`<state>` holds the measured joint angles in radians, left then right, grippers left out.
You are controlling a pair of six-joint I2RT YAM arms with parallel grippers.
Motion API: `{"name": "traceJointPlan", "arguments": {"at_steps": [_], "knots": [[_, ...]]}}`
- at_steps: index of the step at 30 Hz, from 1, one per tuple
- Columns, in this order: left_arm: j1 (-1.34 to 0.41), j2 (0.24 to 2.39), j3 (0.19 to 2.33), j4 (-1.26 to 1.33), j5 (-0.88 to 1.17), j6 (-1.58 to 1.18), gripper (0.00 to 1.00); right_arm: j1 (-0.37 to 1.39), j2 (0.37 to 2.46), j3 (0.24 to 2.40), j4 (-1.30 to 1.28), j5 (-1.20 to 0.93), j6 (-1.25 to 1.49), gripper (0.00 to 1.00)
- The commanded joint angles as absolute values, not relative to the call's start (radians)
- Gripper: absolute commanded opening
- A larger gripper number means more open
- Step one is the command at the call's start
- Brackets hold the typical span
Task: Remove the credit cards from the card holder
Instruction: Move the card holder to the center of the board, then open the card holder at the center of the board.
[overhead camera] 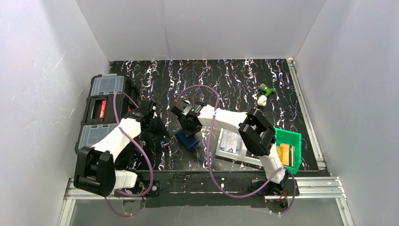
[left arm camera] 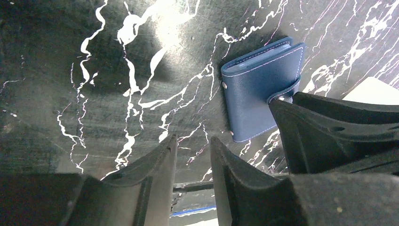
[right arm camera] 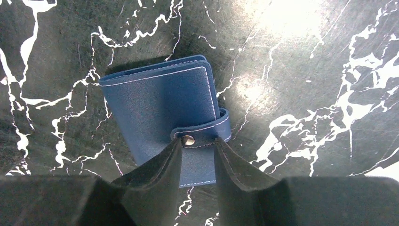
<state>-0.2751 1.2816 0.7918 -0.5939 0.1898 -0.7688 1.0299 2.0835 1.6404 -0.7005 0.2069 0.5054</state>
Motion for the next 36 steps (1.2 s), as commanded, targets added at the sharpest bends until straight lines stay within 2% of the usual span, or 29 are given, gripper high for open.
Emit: {"name": "traceJointPlan", "arguments": {"at_steps": [1, 11, 19, 22, 33, 36], "knots": [[-0.272, 1.292, 0.814, -0.584, 0.224, -0.772, 0.31, 1.040, 2.103, 1.700, -0.728, 0.289, 0.455, 0.41], [-0.272, 1.359, 0.805, -0.553, 0.255, -0.783, 0.26, 1.077, 2.109, 1.719, -0.724, 0.294, 0.442, 0.43], [-0.271, 1.390, 0.816, -0.541, 0.258, -0.784, 0.24, 1.077, 2.155, 1.711, -0.723, 0.289, 0.455, 0.42], [-0.272, 1.412, 0.822, -0.527, 0.271, -0.786, 0.24, 1.077, 2.163, 1.699, -0.716, 0.277, 0.462, 0.37], [-0.297, 1.521, 0.883, -0.492, 0.287, -0.786, 0.23, 1.027, 2.118, 1.650, -0.671, 0.111, 0.533, 0.02], [-0.311, 1.551, 0.895, -0.487, 0.284, -0.786, 0.23, 0.994, 2.094, 1.632, -0.649, 0.023, 0.561, 0.01]]}}
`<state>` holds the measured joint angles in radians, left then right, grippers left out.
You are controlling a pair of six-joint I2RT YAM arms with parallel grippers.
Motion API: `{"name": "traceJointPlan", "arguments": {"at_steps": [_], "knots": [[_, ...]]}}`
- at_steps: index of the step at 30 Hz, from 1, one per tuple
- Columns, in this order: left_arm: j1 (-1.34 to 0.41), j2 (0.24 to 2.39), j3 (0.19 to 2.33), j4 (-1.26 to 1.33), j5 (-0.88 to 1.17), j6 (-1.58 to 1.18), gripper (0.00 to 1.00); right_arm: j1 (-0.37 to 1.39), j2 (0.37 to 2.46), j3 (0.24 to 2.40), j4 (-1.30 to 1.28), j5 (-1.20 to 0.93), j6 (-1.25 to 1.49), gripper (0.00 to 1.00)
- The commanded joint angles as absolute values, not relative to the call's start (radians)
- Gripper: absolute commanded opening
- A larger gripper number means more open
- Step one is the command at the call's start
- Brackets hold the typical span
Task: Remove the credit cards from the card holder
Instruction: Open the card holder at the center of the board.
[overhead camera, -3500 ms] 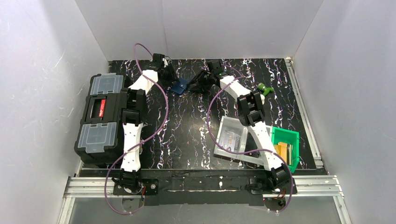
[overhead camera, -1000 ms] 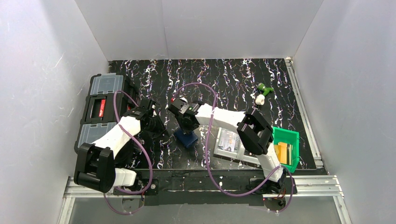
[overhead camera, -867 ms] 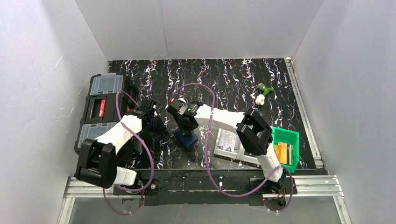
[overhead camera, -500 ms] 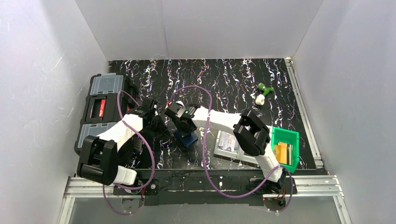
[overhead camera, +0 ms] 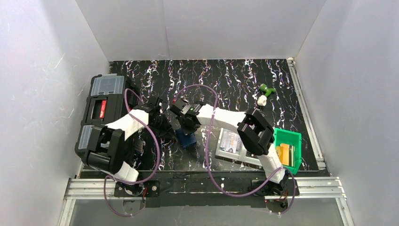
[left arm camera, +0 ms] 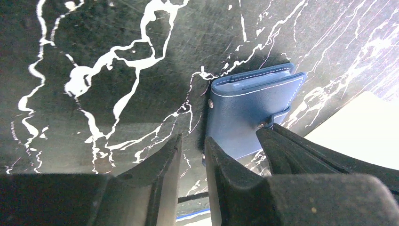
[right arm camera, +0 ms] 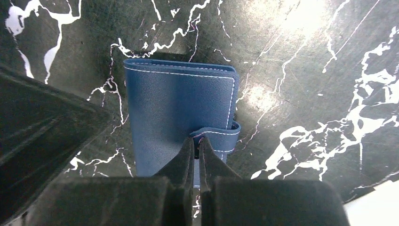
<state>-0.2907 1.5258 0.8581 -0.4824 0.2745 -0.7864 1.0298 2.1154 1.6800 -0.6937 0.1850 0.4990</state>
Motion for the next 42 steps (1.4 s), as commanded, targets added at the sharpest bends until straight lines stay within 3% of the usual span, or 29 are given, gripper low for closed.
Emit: {"name": "traceJointPlan", "arguments": {"at_steps": [1, 9, 17, 30, 42], "knots": [[-0.315, 1.558, 0.898, -0.485, 0.284, -0.786, 0.23, 0.984, 2.085, 1.622, -0.636, -0.007, 0.571, 0.01], [-0.348, 1.613, 0.910, -0.475, 0.275, -0.782, 0.23, 0.905, 2.015, 1.545, -0.545, -0.190, 0.643, 0.01], [-0.362, 1.629, 0.916, -0.491, 0.248, -0.768, 0.24, 0.870, 1.941, 1.532, -0.528, -0.233, 0.681, 0.01], [-0.331, 1.367, 1.018, -0.748, 0.039, -0.627, 0.45, 0.878, 1.859, 1.590, -0.585, -0.245, 0.742, 0.01], [-0.303, 1.266, 0.997, -0.791, 0.072, -0.597, 0.47, 0.902, 1.887, 1.701, -0.652, -0.240, 0.736, 0.01]]}}
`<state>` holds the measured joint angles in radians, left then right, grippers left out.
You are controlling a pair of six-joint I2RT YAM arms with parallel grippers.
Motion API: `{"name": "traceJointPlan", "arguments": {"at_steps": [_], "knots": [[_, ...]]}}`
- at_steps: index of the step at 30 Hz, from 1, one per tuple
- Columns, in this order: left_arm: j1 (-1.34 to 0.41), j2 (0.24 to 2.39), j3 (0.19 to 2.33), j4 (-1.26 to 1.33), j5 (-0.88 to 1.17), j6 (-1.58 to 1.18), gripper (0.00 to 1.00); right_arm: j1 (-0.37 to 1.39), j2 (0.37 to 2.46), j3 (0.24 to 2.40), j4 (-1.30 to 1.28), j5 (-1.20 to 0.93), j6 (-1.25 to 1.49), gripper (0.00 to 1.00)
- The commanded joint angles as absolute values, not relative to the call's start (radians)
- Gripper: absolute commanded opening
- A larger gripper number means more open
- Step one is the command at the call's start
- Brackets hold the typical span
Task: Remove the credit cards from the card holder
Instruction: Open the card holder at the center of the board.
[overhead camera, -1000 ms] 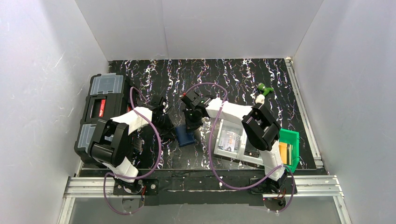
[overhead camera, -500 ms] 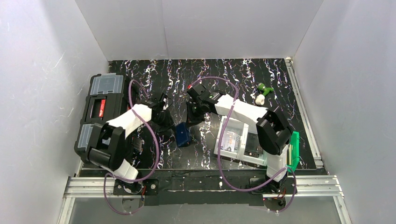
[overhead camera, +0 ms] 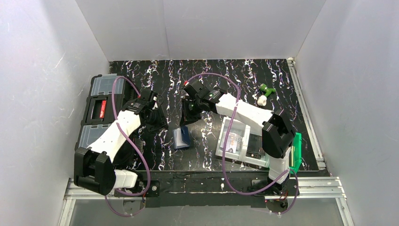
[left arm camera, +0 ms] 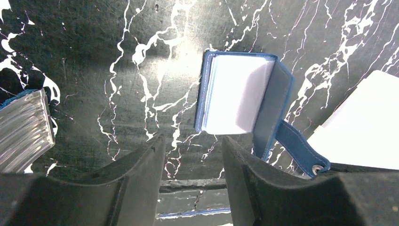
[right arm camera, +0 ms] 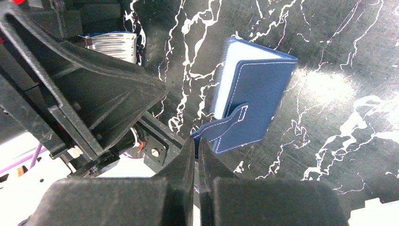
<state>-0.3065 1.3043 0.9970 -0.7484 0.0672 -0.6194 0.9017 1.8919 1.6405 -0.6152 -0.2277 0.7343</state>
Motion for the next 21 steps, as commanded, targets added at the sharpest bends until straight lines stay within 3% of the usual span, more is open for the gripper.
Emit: {"name": "traceJointPlan", "arguments": {"at_steps": [1, 13, 21], "knots": [[-0.303, 1.267, 0.996, -0.789, 0.077, -0.597, 0.47, 0.902, 1.888, 1.702, -0.656, -0.237, 0.734, 0.01], [-0.303, 1.298, 0.960, -0.744, 0.162, -0.600, 0.45, 0.797, 1.861, 1.506, -0.719, -0.092, 0.668, 0.01], [-0.327, 1.339, 0.925, -0.706, 0.169, -0.619, 0.38, 0.759, 1.957, 1.515, -0.773, -0.013, 0.611, 0.01]]}}
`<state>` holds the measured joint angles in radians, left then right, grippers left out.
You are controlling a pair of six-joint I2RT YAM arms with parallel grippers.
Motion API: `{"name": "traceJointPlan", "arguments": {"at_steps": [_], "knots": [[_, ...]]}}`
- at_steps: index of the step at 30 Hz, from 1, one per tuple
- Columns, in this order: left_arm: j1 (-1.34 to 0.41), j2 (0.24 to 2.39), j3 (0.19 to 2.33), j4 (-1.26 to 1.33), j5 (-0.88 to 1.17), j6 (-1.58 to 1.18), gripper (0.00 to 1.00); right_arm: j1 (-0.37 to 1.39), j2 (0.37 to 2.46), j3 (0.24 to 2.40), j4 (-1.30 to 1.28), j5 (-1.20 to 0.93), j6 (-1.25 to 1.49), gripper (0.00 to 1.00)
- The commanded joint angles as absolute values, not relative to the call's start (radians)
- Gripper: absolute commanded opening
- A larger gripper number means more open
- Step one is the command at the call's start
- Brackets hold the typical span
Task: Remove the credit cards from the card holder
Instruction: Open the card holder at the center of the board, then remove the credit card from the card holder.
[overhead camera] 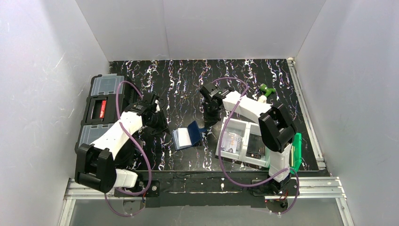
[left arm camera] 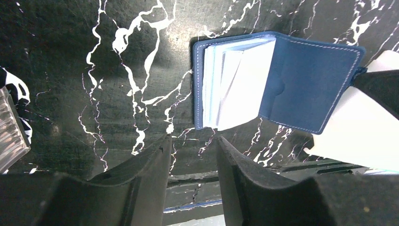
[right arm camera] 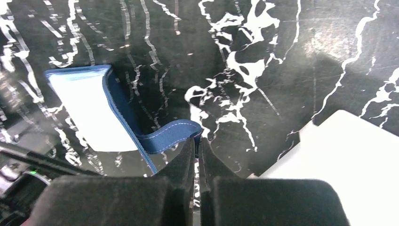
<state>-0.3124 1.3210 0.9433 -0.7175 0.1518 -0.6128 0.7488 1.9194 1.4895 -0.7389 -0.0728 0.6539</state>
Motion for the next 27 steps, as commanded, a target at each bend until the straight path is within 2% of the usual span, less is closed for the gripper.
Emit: {"name": "traceJointPlan", "arguments": {"at_steps": [1, 8, 27], "knots": [[-0.334, 1.347, 0.924, -0.699, 0.167, -0.621, 0.37, 0.759, 1.970, 1.524, -0.774, -0.013, 0.611, 0.01], [-0.395, 1.435, 0.938, -0.661, 0.154, -0.649, 0.34, 0.761, 2.062, 1.590, -0.799, -0.006, 0.609, 0.01], [-0.473, 1.632, 1.041, -0.604, 0.157, -0.671, 0.29, 0.775, 2.037, 1.550, -0.761, -0.007, 0.625, 0.01]]}}
